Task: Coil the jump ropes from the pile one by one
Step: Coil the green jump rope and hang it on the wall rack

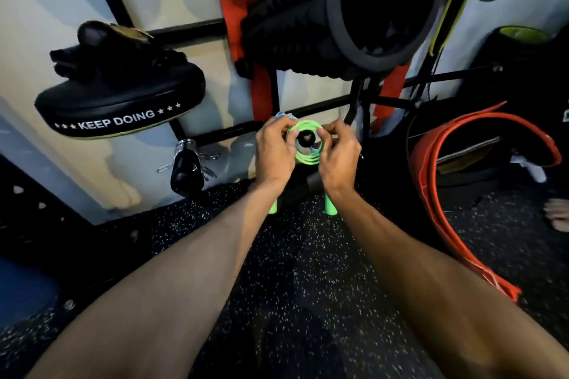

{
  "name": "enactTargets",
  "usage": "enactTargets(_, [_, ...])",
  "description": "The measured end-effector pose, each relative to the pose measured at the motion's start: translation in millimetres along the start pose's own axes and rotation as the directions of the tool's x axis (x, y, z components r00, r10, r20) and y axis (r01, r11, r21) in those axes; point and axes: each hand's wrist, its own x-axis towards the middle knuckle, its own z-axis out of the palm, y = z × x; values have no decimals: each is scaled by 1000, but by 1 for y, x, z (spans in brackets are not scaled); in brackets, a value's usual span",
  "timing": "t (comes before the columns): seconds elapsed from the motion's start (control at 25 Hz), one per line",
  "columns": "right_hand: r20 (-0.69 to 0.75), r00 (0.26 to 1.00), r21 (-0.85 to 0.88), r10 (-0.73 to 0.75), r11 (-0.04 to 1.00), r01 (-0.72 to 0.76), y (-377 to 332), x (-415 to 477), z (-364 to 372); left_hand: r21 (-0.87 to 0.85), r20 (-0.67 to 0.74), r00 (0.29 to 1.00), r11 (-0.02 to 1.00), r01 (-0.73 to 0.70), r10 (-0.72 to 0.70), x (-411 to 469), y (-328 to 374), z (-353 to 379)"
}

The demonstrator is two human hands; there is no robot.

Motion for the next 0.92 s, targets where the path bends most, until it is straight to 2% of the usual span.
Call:
enactTargets(0.16, [128, 991, -124, -34, 991, 50, 18, 3, 18, 185, 65, 996, 980, -76, 65, 18, -24, 4])
enactTargets(0.28, [295, 948, -318, 115, 948, -16, 26, 6, 26, 347, 166, 984, 931, -115, 60, 31, -34, 6])
enactTargets(0.36, [392, 890, -471, 232, 882, -22, 31, 10, 34, 599, 281, 959, 779, -187, 14, 38, -37, 3])
enactTargets(0.44, [516, 791, -533, 328, 846, -3, 35, 16, 43, 720, 412, 904, 650, -243, -117, 43, -39, -4])
enactTargets(0.56, [624, 659, -493, 419, 866, -83, 36, 26, 49, 696, 551, 794, 666, -267, -257, 40, -44, -15])
enactTargets(0.64, [636, 673, -401, 379, 907, -133, 34, 24, 46, 671, 568, 762, 711, -210, -311, 36, -46, -21])
enactTargets(0.72, [601, 723, -341, 341, 927, -154, 29, 12, 34, 622, 520, 764, 782, -33, -382, 23, -40, -26])
enactTargets(0.8, [542, 760, -359, 358, 917, -176, 24, -7, 15, 567, 432, 787, 811, 143, -440, 1, -25, -33])
enactTargets(0.92, [562, 707, -480, 430, 865, -145, 12, -38, -22, 568, 380, 775, 789, 235, -505, -33, 2, -44])
